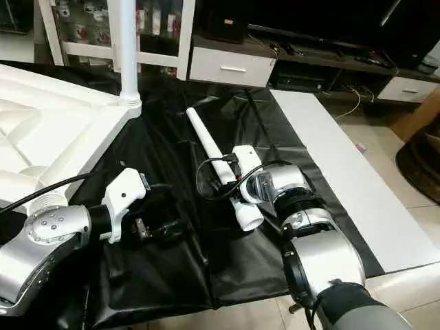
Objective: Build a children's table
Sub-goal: Pick table leg
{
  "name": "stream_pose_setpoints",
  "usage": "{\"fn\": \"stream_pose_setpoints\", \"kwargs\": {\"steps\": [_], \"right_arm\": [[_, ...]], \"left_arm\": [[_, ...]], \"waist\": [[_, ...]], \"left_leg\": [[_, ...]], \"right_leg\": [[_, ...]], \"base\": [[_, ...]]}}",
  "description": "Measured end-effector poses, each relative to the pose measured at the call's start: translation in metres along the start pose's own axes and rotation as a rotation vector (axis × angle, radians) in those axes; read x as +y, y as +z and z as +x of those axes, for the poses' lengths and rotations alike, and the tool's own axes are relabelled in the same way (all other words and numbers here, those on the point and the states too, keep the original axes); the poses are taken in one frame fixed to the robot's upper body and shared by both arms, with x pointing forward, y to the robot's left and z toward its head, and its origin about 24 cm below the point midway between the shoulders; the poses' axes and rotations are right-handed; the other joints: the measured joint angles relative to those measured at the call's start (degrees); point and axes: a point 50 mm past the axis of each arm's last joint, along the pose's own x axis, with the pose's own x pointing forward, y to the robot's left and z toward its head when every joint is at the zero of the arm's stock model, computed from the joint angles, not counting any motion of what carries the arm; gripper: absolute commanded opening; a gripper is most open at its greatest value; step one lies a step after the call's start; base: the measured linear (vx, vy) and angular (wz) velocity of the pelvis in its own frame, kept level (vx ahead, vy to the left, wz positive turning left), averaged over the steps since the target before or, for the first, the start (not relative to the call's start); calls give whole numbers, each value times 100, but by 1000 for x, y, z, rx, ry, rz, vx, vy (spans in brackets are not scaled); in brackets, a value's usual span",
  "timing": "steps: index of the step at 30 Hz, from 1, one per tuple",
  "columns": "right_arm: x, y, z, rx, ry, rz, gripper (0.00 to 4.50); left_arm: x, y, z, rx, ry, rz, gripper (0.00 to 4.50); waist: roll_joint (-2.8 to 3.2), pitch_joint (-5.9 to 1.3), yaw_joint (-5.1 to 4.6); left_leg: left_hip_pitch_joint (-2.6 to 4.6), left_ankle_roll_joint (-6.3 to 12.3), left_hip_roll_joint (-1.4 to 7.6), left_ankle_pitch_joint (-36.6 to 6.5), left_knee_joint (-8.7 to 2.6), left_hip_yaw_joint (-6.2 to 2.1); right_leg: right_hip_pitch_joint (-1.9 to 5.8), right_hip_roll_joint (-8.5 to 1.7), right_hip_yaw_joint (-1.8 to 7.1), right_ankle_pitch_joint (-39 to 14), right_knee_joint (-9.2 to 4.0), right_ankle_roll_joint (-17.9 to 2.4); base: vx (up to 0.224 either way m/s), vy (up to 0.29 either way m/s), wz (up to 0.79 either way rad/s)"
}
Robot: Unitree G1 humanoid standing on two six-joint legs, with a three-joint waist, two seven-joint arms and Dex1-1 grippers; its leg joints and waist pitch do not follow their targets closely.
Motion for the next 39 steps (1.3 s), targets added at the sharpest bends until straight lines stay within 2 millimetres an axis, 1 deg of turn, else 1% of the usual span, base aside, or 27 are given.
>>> {"fn": "stream_pose_setpoints", "kwargs": {"steps": [2,4,6,9,10,12,14,16,17,18,20,23,24,27,29,32,39], "right_arm": [[-3,2,-3,-46,9,2,184],[-6,5,-8,-130,31,9,184],[-6,7,-14,-206,54,-4,184],[-8,8,-23,-275,58,-13,184],[-9,7,-28,-312,66,-10,184],[-3,5,-40,-408,129,-25,184],[12,8,-53,-512,255,-32,184],[24,14,-65,-591,365,-20,184],[30,17,-75,-636,451,3,184],[34,15,-85,-664,538,24,183],[44,13,-98,-685,693,44,183],[49,9,-108,-683,819,79,183],[50,8,-110,-681,839,83,183],[51,8,-116,-682,857,66,183],[51,8,-119,-681,866,67,183],[54,7,-122,-661,879,65,183],[53,6,-124,-629,863,38,183]], "left_arm": [[1,1,0,-6,23,3,450],[4,0,1,-17,67,-15,450],[11,-3,1,-18,125,-44,450],[17,-4,4,-30,193,-84,450],[20,-4,6,-37,223,-100,450],[27,3,13,-106,290,-193,450],[34,16,16,-212,328,-314,450],[37,28,16,-304,329,-394,450],[35,37,18,-372,297,-454,450],[36,44,18,-426,273,-499,450],[37,62,14,-529,227,-538,450],[40,80,9,-636,183,-580,450],[40,83,7,-655,170,-592,450],[38,86,7,-670,141,-621,450],[37,86,6,-671,122,-637,450],[33,90,4,-684,87,-650,450],[30,91,1,-702,48,-696,450]], "waist": [[11,7,28],[28,19,65],[54,32,72],[66,37,76],[67,38,95],[76,44,126],[82,49,125],[90,51,113],[96,52,121],[97,53,154],[95,52,204],[94,52,228],[94,52,232],[93,52,245],[78,49,244],[72,48,239],[65,45,242]], "left_leg": [[-1,0,0,0,1,1],[-3,-1,0,0,4,2],[-2,-8,0,6,6,4],[-1,-24,2,15,5,1],[-3,-24,4,16,4,-1],[-2,-23,8,15,5,3],[3,-9,13,7,6,4],[11,-2,16,3,6,4],[10,-1,20,3,5,4],[6,-1,23,3,5,4],[11,0,29,2,5,4],[12,1,31,3,8,4],[14,1,31,3,10,4],[13,0,31,3,12,4],[13,0,34,4,12,3],[9,-2,35,5,12,3],[4,-1,35,5,13,3]], "right_leg": [[0,-1,0,0,-2,0],[2,-2,0,0,-3,0],[2,-2,0,2,-1,1],[2,1,-1,5,0,-3],[5,1,-6,5,-2,-2],[8,0,-9,6,-3,-2],[10,2,-9,8,-2,-6],[11,5,-8,9,0,-8],[11,7,-14,10,-1,-10],[11,6,-21,9,-3,-11],[18,10,-27,7,-5,-14],[25,6,-32,7,-6,-13],[30,4,-34,8,-6,-13],[35,1,-38,7,-8,-7],[35,2,-41,1,-9,6],[35,2,-43,1,-10,4],[35,2,-43,-4,-17,12]], "base": [[0,0,0],[0,0,0],[0,0,0],[0,0,0],[0,0,0],[0,0,0],[0,0,0],[0,0,0],[0,0,0],[0,0,0],[0,0,0],[0,0,0],[0,0,0],[0,0,0],[0,0,0],[0,0,0],[0,0,0]]}}
